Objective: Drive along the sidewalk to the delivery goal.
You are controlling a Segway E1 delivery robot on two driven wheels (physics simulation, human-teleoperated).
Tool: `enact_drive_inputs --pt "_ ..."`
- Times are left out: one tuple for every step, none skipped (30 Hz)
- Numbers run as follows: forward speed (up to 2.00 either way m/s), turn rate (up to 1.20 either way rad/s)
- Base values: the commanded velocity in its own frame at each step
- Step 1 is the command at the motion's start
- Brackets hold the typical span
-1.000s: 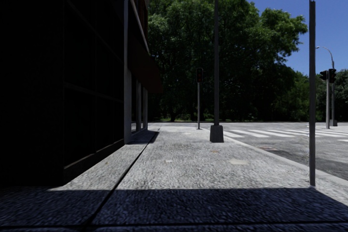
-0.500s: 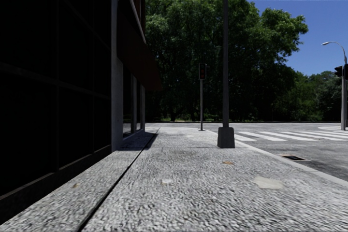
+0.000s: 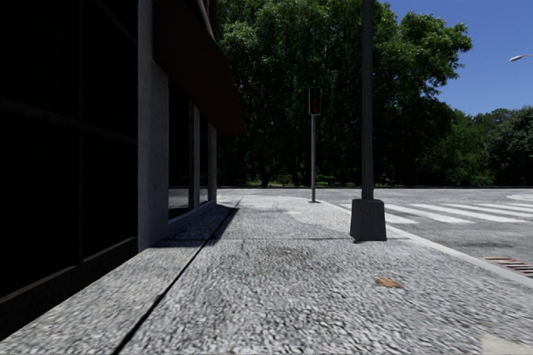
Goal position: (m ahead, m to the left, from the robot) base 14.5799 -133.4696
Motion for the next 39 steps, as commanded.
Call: enact_drive_inputs --pt "2.0 0.0" --pt "2.0 0.0" --pt "2.0 0.0" --pt "2.0 0.0" --pt "2.0 0.0" --pt "2.0 0.0" --pt "2.0 0.0" --pt "2.0 0.0" --pt "2.0 0.0" --pt "2.0 0.0" --pt "2.0 0.0" --pt "2.0 0.0" --pt "2.0 0.0" --pt "2.0 0.0" --pt "2.0 0.0" --pt "2.0 0.0" --pt "2.0 0.0" --pt "2.0 0.0" --pt "2.0 0.0" --pt "2.0 0.0" --pt "2.0 0.0" --pt "2.0 0.0" --pt "2.0 0.0" --pt "2.0 0.0" --pt "2.0 0.0" --pt "2.0 0.0" --pt "2.0 0.0" --pt "2.0 0.0" --pt "2.0 0.0" --pt "2.0 0.0" --pt "2.0 0.0" --pt "2.0 0.0" --pt "2.0 0.0" --pt "2.0 0.0" --pt "2.0 0.0" --pt "2.0 0.0" --pt "2.0 0.0" --pt "2.0 0.0" --pt "2.0 0.0"
